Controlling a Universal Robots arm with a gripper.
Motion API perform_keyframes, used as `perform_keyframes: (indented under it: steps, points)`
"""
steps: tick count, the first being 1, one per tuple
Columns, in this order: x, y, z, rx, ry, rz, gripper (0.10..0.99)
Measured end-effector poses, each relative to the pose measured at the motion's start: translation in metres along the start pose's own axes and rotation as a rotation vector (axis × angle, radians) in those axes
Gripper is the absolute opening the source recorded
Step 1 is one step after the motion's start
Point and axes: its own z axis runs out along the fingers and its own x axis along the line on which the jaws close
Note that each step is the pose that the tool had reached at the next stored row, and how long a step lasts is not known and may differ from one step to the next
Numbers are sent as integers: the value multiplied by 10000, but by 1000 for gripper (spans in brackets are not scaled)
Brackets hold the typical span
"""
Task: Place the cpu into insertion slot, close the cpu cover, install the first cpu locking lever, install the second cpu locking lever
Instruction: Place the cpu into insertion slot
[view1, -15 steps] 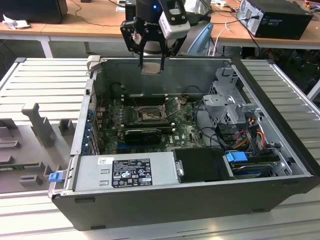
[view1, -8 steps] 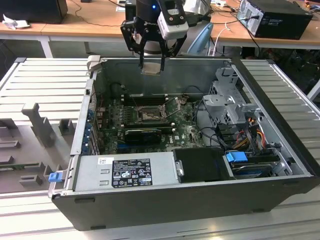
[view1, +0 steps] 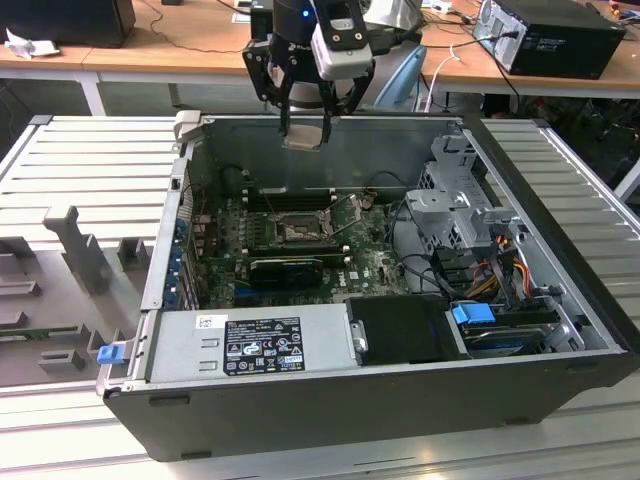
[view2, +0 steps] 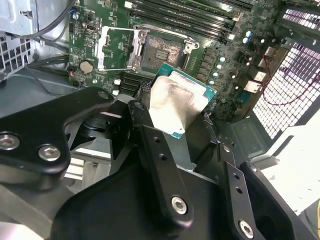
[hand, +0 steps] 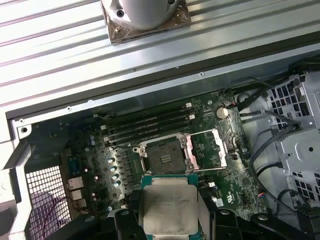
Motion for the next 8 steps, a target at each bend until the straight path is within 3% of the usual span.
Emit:
perform_keyframes:
  steps: [4, 8]
  points:
    - [0, 0, 6, -7, -60, 667, 525]
    - [0, 0, 8, -11, -76, 851, 525]
